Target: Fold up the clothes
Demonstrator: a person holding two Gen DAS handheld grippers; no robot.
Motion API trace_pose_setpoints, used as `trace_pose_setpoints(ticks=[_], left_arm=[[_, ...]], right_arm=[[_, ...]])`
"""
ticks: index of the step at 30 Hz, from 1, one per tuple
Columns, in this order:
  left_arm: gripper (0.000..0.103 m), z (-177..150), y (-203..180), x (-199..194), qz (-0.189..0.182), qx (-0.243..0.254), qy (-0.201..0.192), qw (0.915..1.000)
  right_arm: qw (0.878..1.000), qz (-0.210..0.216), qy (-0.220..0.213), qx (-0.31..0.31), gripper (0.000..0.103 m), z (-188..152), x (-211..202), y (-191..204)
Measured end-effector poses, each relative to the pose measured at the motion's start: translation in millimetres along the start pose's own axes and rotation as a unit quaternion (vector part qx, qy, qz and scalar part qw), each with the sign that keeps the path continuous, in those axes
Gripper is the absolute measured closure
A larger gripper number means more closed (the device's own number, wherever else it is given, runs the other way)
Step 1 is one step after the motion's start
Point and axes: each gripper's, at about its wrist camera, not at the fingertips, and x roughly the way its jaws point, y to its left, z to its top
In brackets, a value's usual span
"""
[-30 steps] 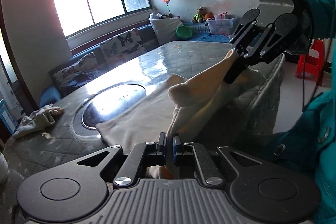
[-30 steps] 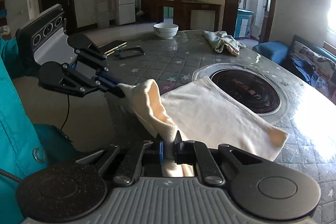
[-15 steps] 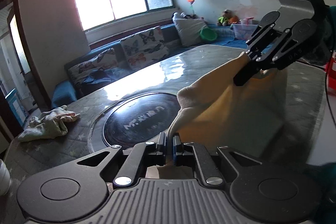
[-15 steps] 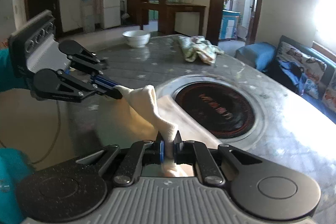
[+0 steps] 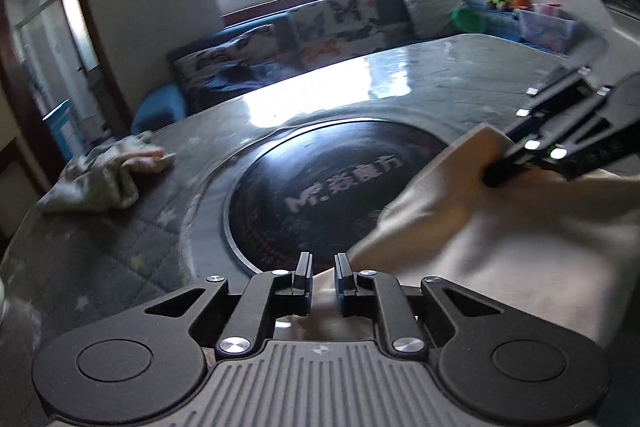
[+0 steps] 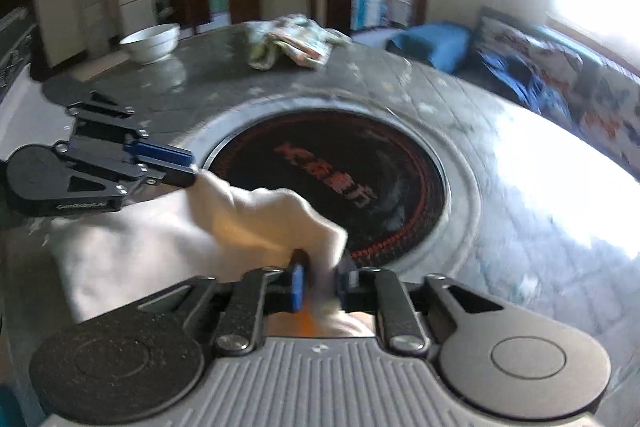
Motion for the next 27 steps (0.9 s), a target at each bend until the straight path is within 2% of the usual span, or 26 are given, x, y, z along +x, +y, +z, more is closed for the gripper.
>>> trace_pose_setpoints(ticks=[6,9,14,19,21,25,27], left_arm=[[0.088,-2.2,6.4,-9.0,0.033,-0.031,0.002,0.999],[0.088,0.3,2.8,-23.1,0.033,-0.048,-0.01,0.9983],[0.084,4.2,-22.3,-49.5,0.003,-0.05,-0.033,0.9982],[0.082,5.9,-57.9,-65.5,-0.031,-0.04,-0.044,0.9978],[0.075,5.9,-68.9,-68.7,-0.038,-0.036,-0.048,0.9975],[0.075,4.7,-83.2,-69.7,-0.053,-0.034,-0.047,0.9969],[0.075,3.4,-89.7,-68.5,-0.058,-0.031,-0.042,0.9969]], right_arm=[[0.997,-0.013,-0.026,0.066,0.08,-23.2,-33.0,-24.4],[0.996,-0.029,-0.027,0.085,0.08,-39.6,-53.0,-32.4],[0.991,-0.047,-0.018,0.124,0.08,-64.5,-68.0,-40.7],[0.988,-0.052,-0.022,0.145,0.077,-73.6,-65.2,-44.2],[0.987,-0.051,-0.023,0.148,0.077,-74.5,-60.7,-44.0],[0.988,-0.06,-0.026,0.14,0.077,-76.1,-53.9,-38.4],[0.988,-0.067,-0.029,0.137,0.081,-77.3,-54.0,-37.6]])
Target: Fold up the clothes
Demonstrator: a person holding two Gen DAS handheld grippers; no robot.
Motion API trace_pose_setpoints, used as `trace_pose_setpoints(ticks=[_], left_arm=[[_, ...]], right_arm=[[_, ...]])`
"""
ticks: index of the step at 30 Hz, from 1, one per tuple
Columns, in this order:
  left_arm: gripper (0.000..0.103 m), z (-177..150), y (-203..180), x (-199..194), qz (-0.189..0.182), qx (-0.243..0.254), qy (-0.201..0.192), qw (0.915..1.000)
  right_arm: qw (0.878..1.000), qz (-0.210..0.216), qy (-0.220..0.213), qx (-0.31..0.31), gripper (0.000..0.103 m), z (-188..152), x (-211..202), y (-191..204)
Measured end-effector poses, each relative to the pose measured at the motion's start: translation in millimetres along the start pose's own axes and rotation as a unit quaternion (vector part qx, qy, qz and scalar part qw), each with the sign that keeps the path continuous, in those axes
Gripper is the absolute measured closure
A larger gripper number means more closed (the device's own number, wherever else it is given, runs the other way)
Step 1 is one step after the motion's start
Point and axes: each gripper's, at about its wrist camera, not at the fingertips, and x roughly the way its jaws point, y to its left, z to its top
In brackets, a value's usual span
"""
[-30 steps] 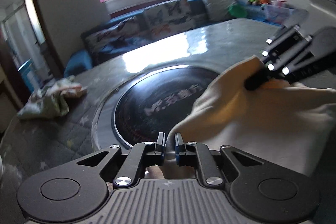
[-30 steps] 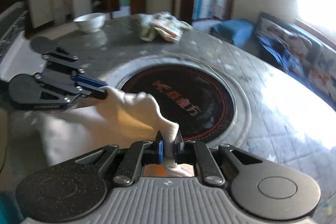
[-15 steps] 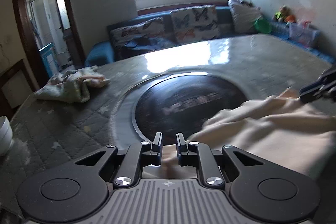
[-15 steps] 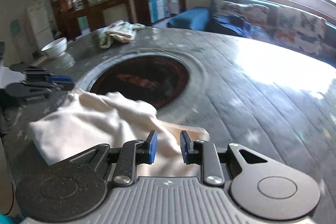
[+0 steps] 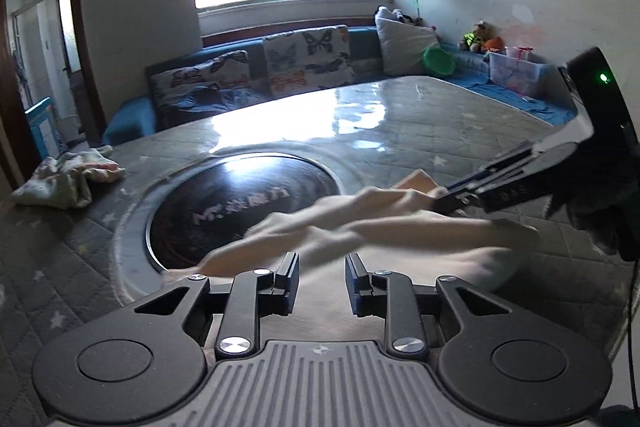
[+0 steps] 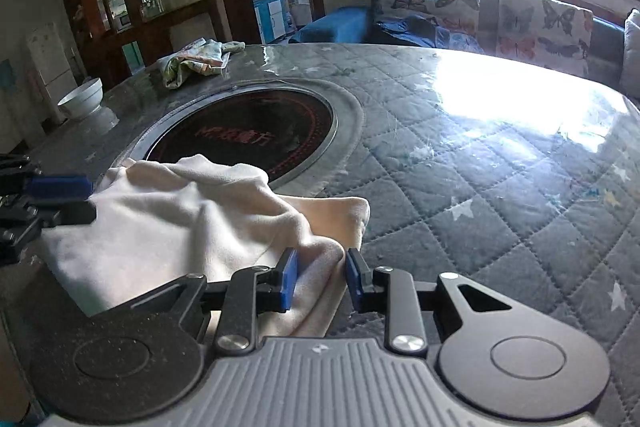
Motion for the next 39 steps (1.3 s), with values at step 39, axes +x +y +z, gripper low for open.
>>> trace_pose_setpoints(ticks=[39], left_arm=[[0.07,-3.9,26.7,8.8,0.009,-0.037,0.018,0.9991]], right_arm=[[0.999,0.017,0.0,-0.049,0.092,35.0,33.9,47.8]])
